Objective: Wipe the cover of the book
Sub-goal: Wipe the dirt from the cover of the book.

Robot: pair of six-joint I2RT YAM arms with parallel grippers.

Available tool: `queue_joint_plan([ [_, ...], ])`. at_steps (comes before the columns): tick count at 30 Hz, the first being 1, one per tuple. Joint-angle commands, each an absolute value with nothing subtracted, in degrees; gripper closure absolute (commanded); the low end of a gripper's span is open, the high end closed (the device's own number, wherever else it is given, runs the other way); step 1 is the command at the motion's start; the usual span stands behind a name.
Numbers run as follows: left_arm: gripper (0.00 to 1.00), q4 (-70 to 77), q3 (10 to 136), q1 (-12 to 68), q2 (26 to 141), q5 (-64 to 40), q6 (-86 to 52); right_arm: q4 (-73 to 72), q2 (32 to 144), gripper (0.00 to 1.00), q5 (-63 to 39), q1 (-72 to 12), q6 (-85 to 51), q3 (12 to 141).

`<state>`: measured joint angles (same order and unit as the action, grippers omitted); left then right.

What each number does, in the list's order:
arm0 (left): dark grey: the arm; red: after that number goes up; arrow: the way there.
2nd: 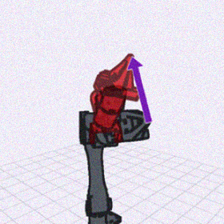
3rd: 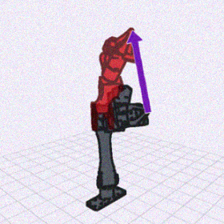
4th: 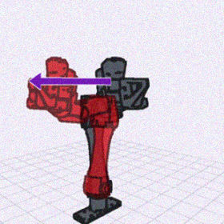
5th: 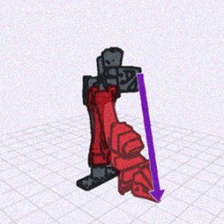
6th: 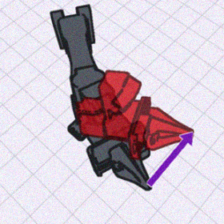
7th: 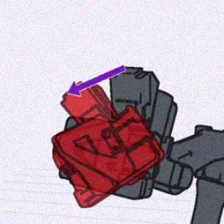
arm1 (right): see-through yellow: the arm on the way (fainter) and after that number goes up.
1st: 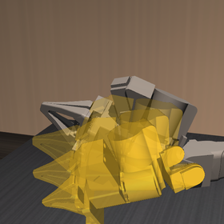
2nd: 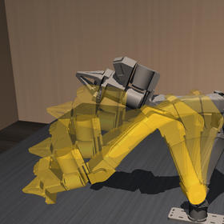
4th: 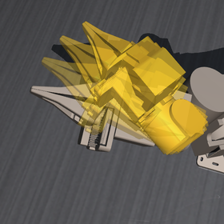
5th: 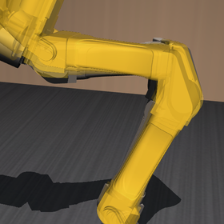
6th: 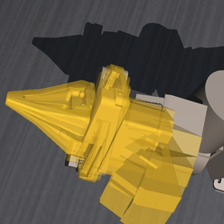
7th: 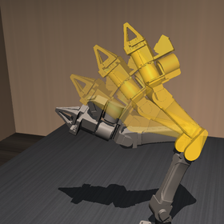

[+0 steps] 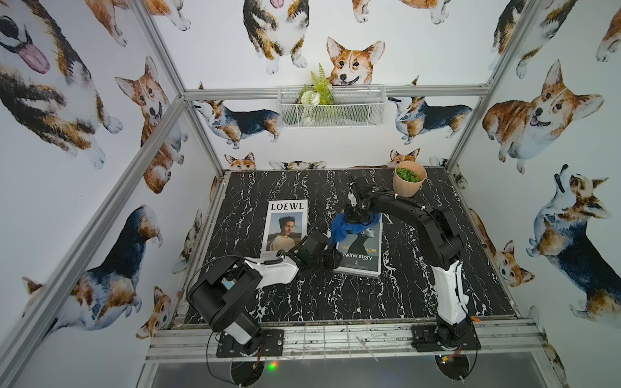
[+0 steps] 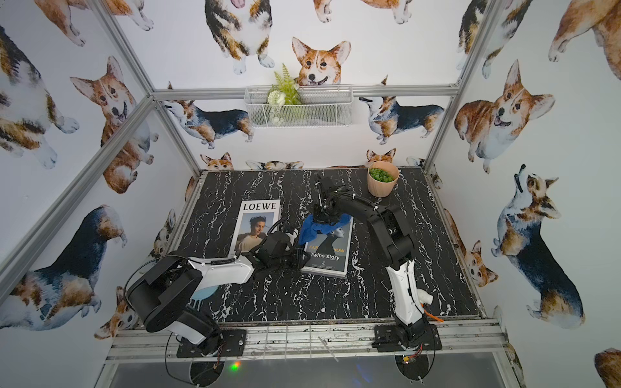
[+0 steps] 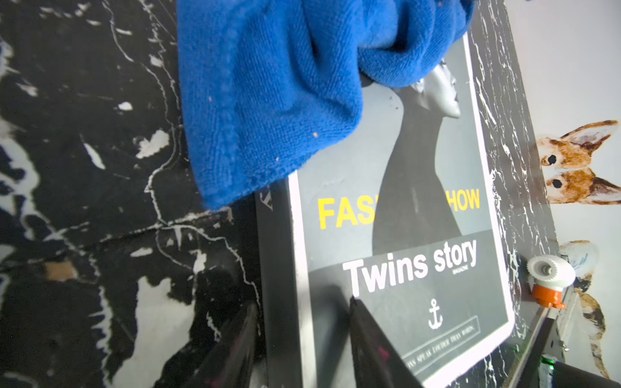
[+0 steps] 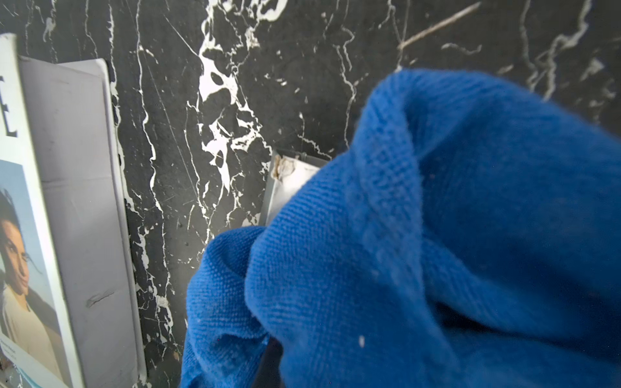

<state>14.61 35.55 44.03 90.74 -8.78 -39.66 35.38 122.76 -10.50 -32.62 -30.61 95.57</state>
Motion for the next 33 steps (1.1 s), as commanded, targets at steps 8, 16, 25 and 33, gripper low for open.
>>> queue_joint_plan([
  [8,0.54,4.7,34.8,44.4,92.1,-6.4,-40.3,39.0,113.5,1.0,-7.5,-24.4,-28.4,84.4],
  [16,0.54,4.9,35.4,44.8,92.9,-6.5,-40.3,41.5,105.7,1.0,-5.0,-19.7,-25.8,79.5],
  [25,0.56,7.2,35.0,45.7,93.7,-7.2,-41.9,38.3,95.0,1.0,-7.0,-22.9,-30.4,65.0],
  [33,0.6,10.1,34.6,46.3,94.7,-8.0,-43.5,36.0,93.5,1.0,-5.8,-37.4,-36.0,57.0],
])
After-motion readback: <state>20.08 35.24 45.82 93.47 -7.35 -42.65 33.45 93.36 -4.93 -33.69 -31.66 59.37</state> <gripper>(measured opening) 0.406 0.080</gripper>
